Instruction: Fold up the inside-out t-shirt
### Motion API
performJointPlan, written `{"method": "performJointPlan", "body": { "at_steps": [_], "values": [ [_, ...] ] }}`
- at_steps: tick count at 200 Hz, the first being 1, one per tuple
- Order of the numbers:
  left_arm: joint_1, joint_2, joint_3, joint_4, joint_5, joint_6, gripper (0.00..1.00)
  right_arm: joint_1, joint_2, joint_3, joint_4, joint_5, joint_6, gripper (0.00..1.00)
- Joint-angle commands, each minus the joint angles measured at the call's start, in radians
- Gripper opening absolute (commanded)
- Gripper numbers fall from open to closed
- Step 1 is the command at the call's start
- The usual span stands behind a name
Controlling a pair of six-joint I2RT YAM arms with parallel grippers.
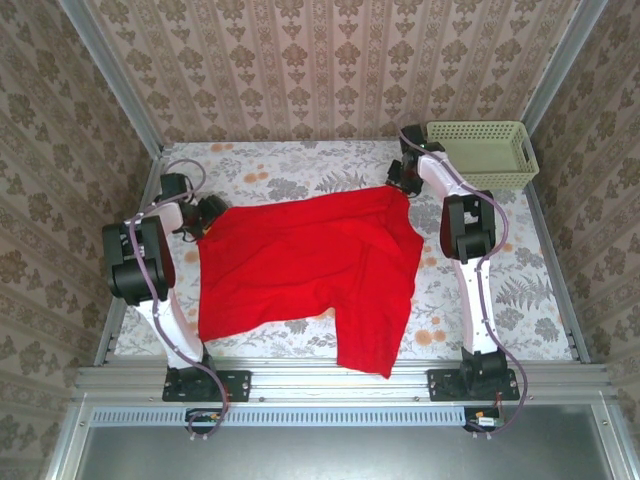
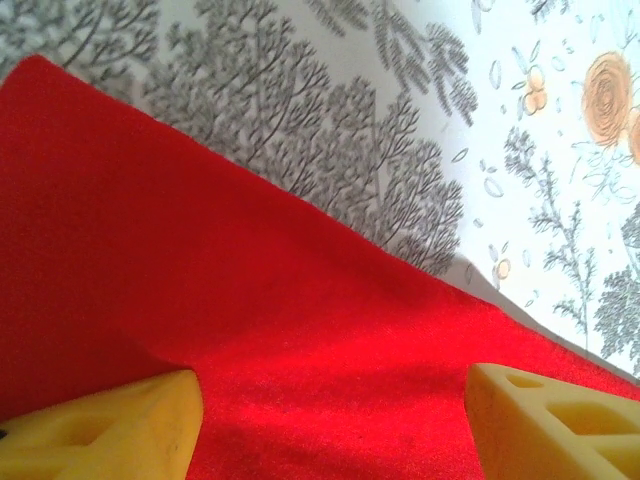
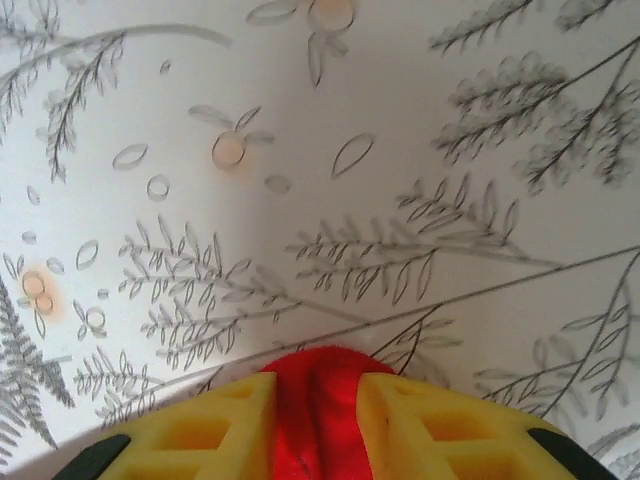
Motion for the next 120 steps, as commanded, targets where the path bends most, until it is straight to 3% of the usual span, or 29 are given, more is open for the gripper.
{"method": "performJointPlan", "body": {
  "at_steps": [1, 43, 65, 77, 89, 120],
  "values": [
    [-0.004, 0.077, 0.044, -0.001, 0.005, -0.012, 0.74, -0.008, 0.097, 0.084, -0.084, 0.02, 0.02, 0.29],
    [-0.029, 0.132, 0.228, -0.134, -0.014, 0.034, 0.77, -0.022, 0.123, 0.335, -0.154, 0.019, -0.071, 0.34],
    [-0.039, 0.031, 0.254, -0.355, -0.245, 0.026, 0.82, -0.015, 0.035, 0.335, -0.215, 0.052, -0.153, 0.42],
    [-0.022, -0.098, 0.14, -0.322, -0.285, -0.007, 0.86, 0.001, -0.07, 0.224, -0.217, 0.093, -0.192, 0.47],
    [-0.015, -0.231, 0.019, -0.294, -0.325, -0.028, 0.89, 0.022, -0.218, -0.003, -0.141, 0.115, -0.214, 0.51],
    [-0.032, -0.46, -0.173, -0.37, -0.378, -0.03, 0.92, 0.072, -0.576, -0.545, 0.085, 0.054, -0.187, 0.55]
  ]
}}
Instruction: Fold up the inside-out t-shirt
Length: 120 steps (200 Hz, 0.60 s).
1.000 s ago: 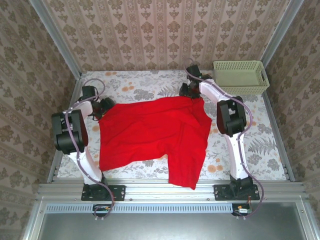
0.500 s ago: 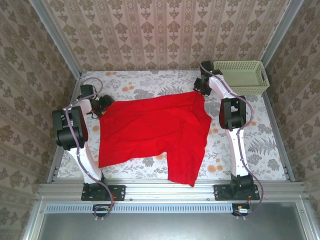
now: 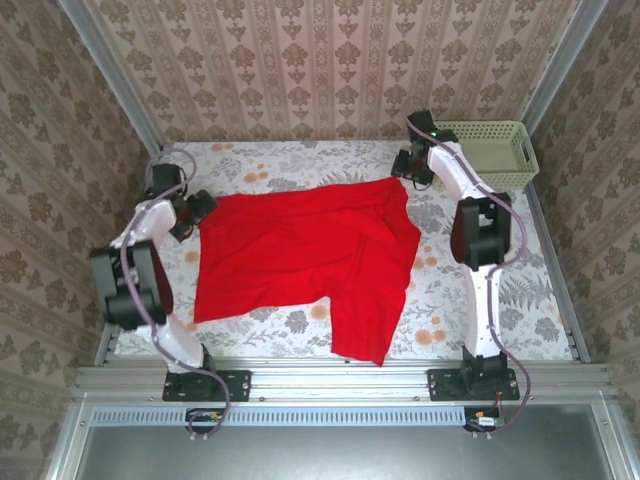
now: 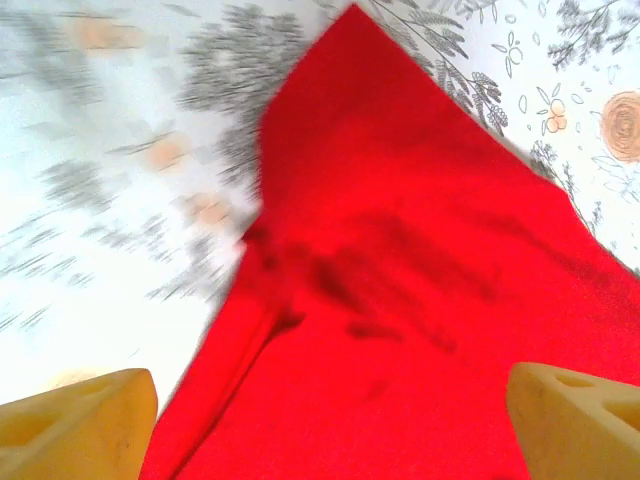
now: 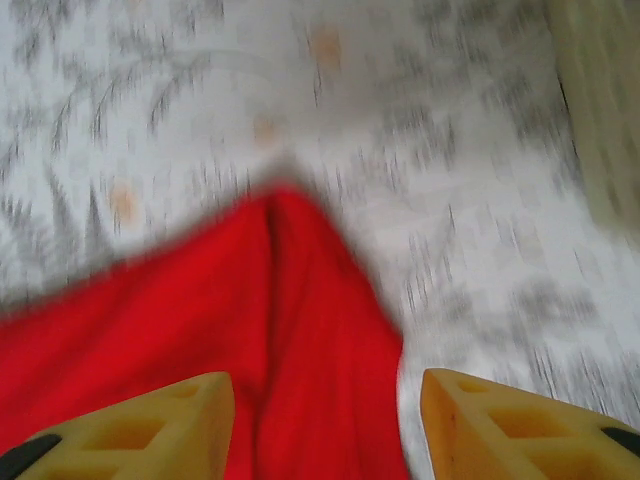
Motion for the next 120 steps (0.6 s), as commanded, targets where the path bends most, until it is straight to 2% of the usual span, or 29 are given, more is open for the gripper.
{"method": "performJointPlan", "body": {
  "at_steps": [1, 29, 60, 81, 120],
  "values": [
    [-0.008, -0.138, -0.12, -0.096, -0.093, -0.023, 0.92, 0.052, -0.254, -0.281, 0.13, -0.019, -0.016, 0.55],
    [-0.018, -0.292, -0.293, -0.152, -0.076, -0.054, 0.92, 0.122, -0.441, -0.563, 0.162, -0.044, 0.0, 0.55],
    [-0.087, -0.403, -0.432, -0.223, -0.086, -0.131, 0.9, 0.2, -0.612, -0.808, 0.176, -0.029, 0.012, 0.56],
    [-0.135, -0.449, -0.505, -0.249, -0.118, -0.189, 0.88, 0.229, -0.701, -0.927, 0.172, -0.025, 0.024, 0.57],
    [-0.148, -0.463, -0.582, -0.246, -0.15, -0.248, 0.85, 0.251, -0.816, -1.077, 0.171, -0.04, 0.057, 0.59]
  ]
}}
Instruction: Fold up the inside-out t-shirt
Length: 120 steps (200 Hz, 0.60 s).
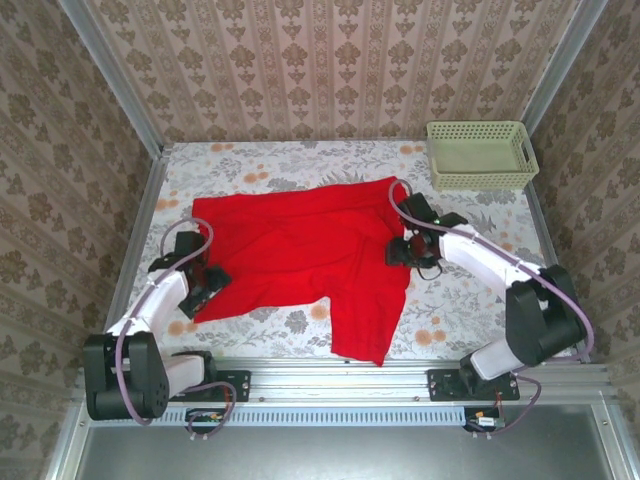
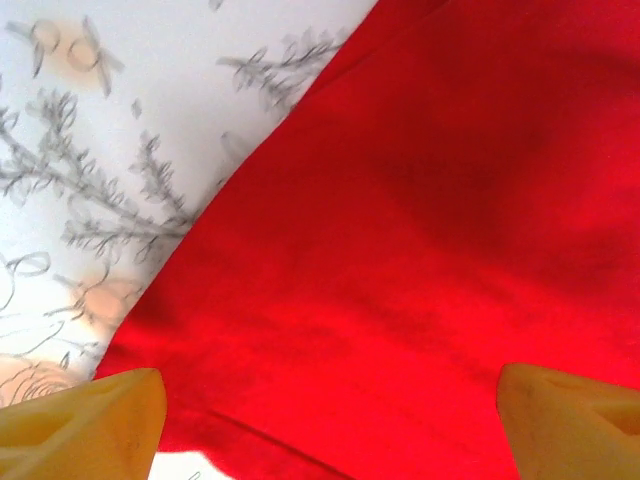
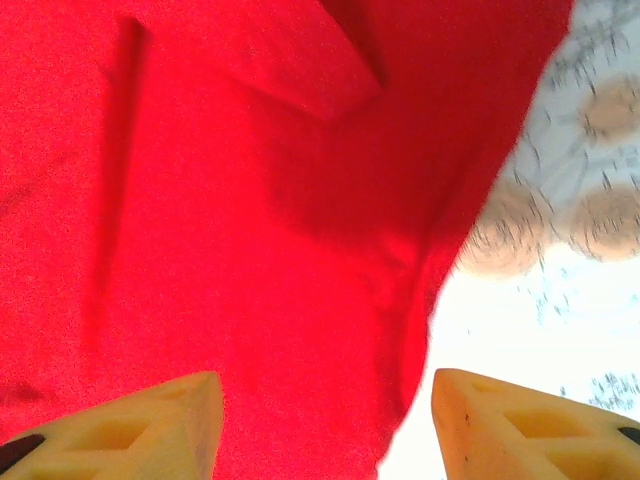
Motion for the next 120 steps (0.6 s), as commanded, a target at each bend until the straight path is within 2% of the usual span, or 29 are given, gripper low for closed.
{"method": "performJointPlan", "body": {
  "at_steps": [1, 23, 38, 84, 120],
  "values": [
    [-0.006, -0.005, -0.034, -0.03, -0.054, -0.078, 0.85, 0.015, -0.065, -0.062, 0.015, -0.013, 0.035, 0.59],
    [-0.007, 0.011, -0.078, 0.026, -0.049, -0.102, 0.84, 0.053, -0.136, -0.112, 0.01, -0.013, 0.044, 0.6],
    [-0.007, 0.045, -0.094, 0.062, -0.036, -0.116, 0.8, 0.077, -0.162, -0.14, 0.004, -0.012, 0.056, 0.6],
    [-0.007, 0.097, -0.101, 0.138, -0.023, -0.12, 0.54, 0.166, -0.221, -0.205, -0.035, 0.015, 0.081, 0.61],
    [-0.012, 0.128, -0.097, 0.207, 0.025, -0.118, 0.33, 0.306, -0.257, -0.231, -0.077, 0.053, 0.134, 0.61]
  ]
}}
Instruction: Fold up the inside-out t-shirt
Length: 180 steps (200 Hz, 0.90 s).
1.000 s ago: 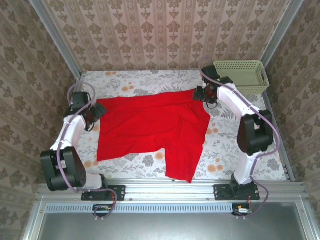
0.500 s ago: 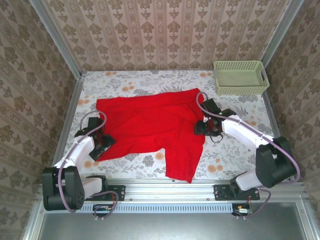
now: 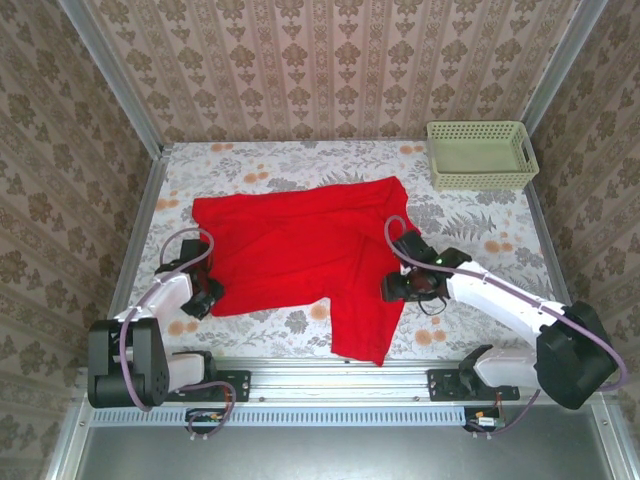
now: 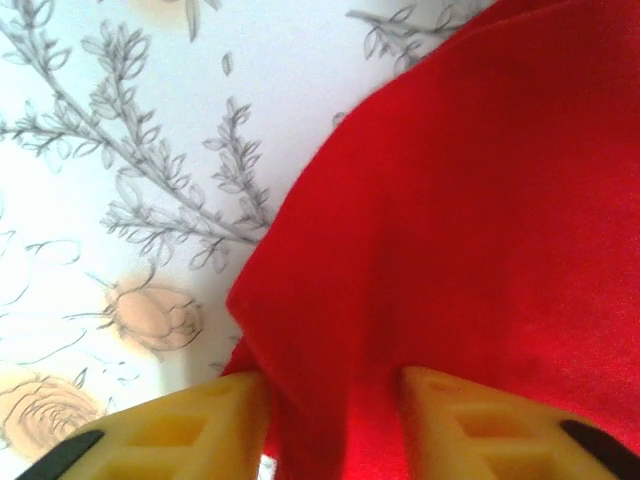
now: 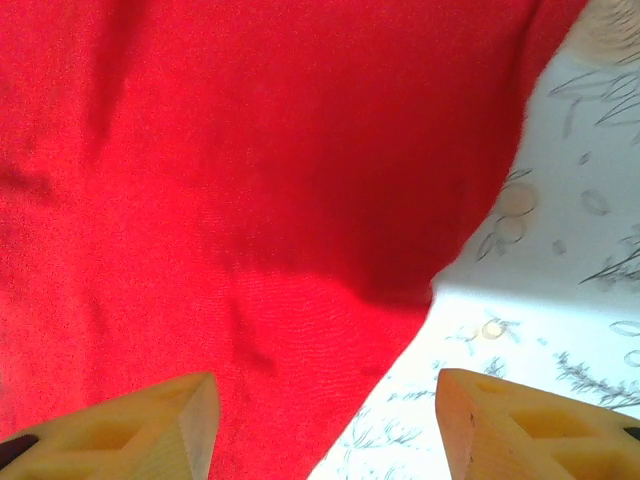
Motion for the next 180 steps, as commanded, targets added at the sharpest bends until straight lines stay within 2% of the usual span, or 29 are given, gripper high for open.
{"method": "performJointPlan", "body": {
  "at_steps": [1, 29, 65, 87, 126, 150, 180],
  "values": [
    [-0.006, 0.055, -0.026, 0.097, 0.077, -0.012, 0.32, 0.082, -0.038, -0.02, -0.064, 0.039, 0.055, 0.61],
    [-0.008, 0.072, -0.007, 0.102, 0.078, 0.007, 0.19, 0.198, -0.05, -0.027, -0.092, 0.029, 0.108, 0.59],
    [-0.008, 0.077, 0.016, 0.095, 0.07, 0.04, 0.1, 0.363, -0.063, -0.036, -0.156, 0.05, 0.217, 0.58],
    [-0.009, 0.068, 0.025, 0.094, 0.061, 0.056, 0.07, 0.43, -0.057, -0.059, -0.169, 0.053, 0.277, 0.55],
    [-0.007, 0.055, 0.025, 0.102, 0.057, 0.082, 0.05, 0.502, -0.025, -0.114, -0.096, 0.023, 0.361, 0.53],
    [-0.003, 0.051, 0.019, 0.114, 0.067, 0.09, 0.05, 0.511, 0.035, -0.138, 0.003, -0.026, 0.369, 0.53],
    [0.004, 0.03, 0.008, 0.117, 0.078, 0.094, 0.04, 0.511, 0.13, -0.125, 0.034, -0.008, 0.378, 0.5]
  ]
}}
